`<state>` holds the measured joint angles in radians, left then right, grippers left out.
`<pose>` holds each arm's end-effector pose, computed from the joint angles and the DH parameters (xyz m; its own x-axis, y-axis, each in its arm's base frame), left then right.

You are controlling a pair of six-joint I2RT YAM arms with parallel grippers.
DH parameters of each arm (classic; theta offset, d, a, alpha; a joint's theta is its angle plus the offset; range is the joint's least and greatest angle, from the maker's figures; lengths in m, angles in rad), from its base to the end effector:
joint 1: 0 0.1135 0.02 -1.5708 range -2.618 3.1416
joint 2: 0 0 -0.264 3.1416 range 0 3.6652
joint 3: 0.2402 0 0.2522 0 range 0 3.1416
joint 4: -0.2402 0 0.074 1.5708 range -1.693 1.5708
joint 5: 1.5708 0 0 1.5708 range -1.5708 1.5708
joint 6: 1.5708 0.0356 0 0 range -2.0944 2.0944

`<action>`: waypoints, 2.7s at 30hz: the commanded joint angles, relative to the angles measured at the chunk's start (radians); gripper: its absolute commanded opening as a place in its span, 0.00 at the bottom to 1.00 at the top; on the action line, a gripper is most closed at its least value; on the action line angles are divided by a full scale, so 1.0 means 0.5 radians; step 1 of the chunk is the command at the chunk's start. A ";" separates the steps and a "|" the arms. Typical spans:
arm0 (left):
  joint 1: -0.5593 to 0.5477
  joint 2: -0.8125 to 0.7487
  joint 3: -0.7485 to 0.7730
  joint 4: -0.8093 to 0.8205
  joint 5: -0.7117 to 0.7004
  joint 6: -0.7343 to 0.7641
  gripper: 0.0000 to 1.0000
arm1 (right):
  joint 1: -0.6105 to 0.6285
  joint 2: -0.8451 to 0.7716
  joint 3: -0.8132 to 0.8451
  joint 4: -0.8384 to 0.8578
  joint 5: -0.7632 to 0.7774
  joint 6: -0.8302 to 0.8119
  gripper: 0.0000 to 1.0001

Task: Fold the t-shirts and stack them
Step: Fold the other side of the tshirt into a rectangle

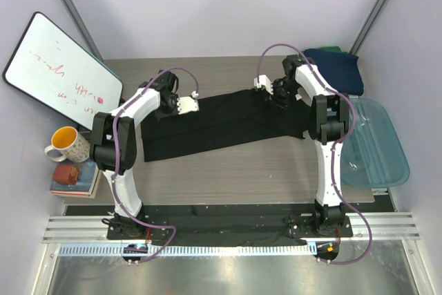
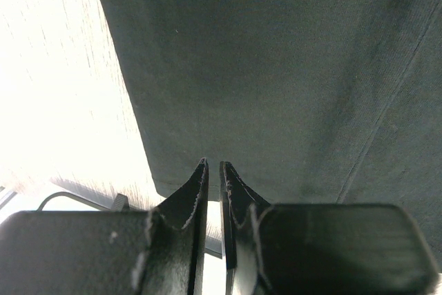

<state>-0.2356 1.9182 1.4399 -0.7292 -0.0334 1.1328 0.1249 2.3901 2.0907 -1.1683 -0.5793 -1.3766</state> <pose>0.3833 -0.0908 0.1998 -0.1847 0.9751 -0.1225 0.9172 0.2157 0.3351 0.4692 0.0786 0.1756 -0.0333 -0.8318 -0.5541 -0.9993 0.0373 0.0041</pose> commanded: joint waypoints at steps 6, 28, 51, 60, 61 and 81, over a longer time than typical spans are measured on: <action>-0.007 0.038 0.099 0.041 0.012 -0.004 0.11 | -0.004 -0.006 0.059 0.017 0.002 0.023 0.01; -0.007 0.127 0.182 0.044 0.042 0.032 0.11 | 0.048 -0.381 0.025 -0.670 -0.102 -0.370 0.01; -0.004 0.143 0.194 0.050 0.061 0.146 0.12 | 0.358 -0.912 -0.733 -0.679 -0.010 -0.422 0.45; -0.007 0.149 0.188 0.130 0.091 0.115 0.12 | 0.235 -0.722 -0.430 -0.056 0.039 0.160 0.42; -0.007 0.155 0.185 0.142 0.085 0.112 0.12 | 0.217 -0.670 -0.420 0.080 0.118 0.237 0.22; 0.127 0.336 0.179 0.375 -0.206 -0.014 0.00 | -0.004 0.033 0.184 0.971 0.468 0.661 0.01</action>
<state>-0.1913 2.0598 1.5223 -0.6121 -0.0998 1.1549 0.1341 2.4268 2.1567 -0.7803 -0.3622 -1.0828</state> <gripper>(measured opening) 0.003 0.020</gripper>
